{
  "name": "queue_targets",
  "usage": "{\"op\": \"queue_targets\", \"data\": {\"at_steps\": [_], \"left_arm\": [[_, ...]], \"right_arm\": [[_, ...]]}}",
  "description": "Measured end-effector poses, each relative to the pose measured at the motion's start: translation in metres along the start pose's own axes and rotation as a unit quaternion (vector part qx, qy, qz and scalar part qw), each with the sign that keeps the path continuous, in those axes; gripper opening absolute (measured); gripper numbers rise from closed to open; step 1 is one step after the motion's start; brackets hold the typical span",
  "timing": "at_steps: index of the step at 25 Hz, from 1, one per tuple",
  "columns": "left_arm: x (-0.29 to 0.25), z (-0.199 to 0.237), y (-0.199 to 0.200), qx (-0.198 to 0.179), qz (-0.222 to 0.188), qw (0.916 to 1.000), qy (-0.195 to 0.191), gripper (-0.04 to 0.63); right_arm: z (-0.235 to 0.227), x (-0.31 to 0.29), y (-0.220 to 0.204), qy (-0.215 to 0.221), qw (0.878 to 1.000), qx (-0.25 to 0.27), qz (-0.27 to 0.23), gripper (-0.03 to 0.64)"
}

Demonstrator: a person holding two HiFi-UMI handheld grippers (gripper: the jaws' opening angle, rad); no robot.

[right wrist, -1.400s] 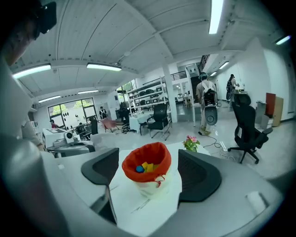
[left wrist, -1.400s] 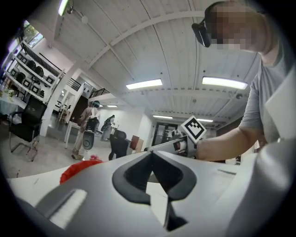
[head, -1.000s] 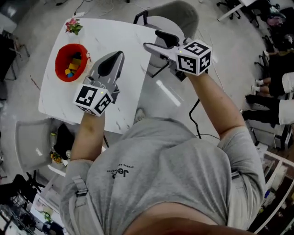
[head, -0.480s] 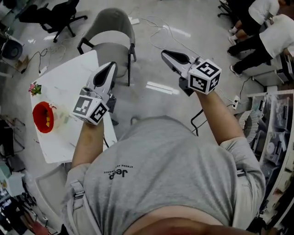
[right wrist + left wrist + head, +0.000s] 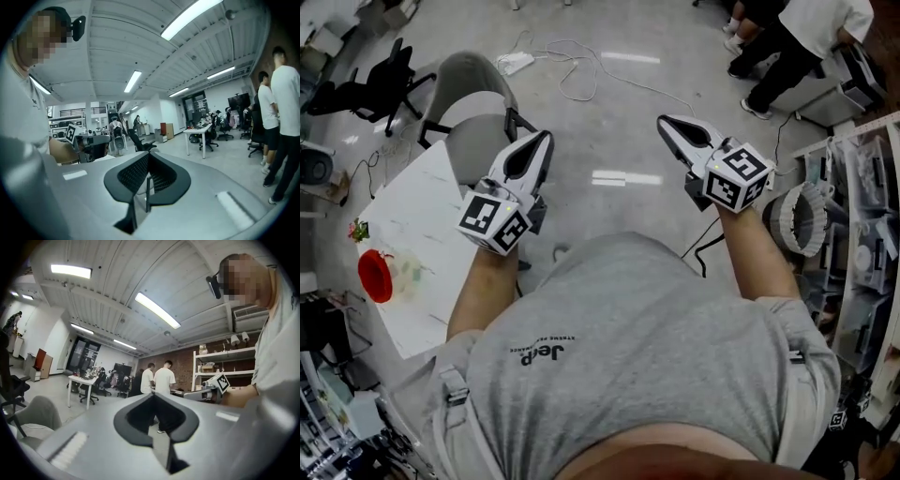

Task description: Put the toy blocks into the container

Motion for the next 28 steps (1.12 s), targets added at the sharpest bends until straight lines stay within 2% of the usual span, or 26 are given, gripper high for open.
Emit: {"op": "queue_targets", "data": {"at_steps": [5, 10, 21, 28], "left_arm": [[-0.028, -0.056, -0.005, -0.008, 0.006, 0.9998, -0.019, 0.056], [-0.042, -0.081, -0.003, -0.012, 0.006, 0.9991, -0.041, 0.057], [-0.026, -0.050, 0.010, -0.031, 0.012, 0.9956, -0.087, 0.057], [-0.012, -0.024, 0.012, -0.018, 0.000, 0.9970, -0.075, 0.056]], "right_arm": [[-0.022, 0.065, -0.004, -0.024, 1.000, 0.001, -0.013, 0.003], [-0.031, 0.092, -0.008, -0.039, 0.999, 0.001, -0.021, 0.003], [-0.006, 0.071, 0.001, -0.075, 0.997, 0.012, -0.028, 0.003], [0.003, 0.036, 0.005, -0.066, 0.997, 0.018, -0.021, 0.003]]}}
Point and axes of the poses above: the fingertips, and each gripper's own axes: x backward along the fingers, z to its left, y out of its top, the point moved 1 cm from there along x, backward along the fingers, and after that the axes turned 10 degrees about y, right-handed, at the moved point
